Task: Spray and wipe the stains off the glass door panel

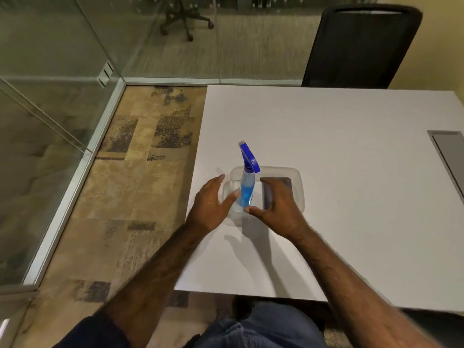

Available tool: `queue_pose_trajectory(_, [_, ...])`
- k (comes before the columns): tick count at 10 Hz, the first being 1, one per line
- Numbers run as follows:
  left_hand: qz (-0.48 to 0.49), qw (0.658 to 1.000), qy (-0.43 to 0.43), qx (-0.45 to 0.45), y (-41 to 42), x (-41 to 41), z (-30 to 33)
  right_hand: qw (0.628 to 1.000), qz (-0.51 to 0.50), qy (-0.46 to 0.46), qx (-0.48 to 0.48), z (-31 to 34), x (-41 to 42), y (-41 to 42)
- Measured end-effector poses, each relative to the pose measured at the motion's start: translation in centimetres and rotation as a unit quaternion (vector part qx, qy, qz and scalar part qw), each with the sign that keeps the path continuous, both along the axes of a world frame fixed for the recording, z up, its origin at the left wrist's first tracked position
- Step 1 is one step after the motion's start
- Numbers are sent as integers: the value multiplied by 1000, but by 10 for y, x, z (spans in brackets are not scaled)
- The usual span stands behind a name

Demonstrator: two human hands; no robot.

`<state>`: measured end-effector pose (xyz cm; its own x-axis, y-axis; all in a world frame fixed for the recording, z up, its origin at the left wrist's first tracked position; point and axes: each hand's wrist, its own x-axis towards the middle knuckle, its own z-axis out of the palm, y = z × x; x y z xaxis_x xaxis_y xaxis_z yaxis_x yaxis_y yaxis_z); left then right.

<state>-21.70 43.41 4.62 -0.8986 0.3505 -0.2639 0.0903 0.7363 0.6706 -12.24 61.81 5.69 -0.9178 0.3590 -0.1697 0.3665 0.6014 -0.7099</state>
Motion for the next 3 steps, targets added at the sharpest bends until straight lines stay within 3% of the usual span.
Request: queue_pose_trajectory(3, [62,993,92,-47,-111,73,8,991,81,16,101,5,48,-95])
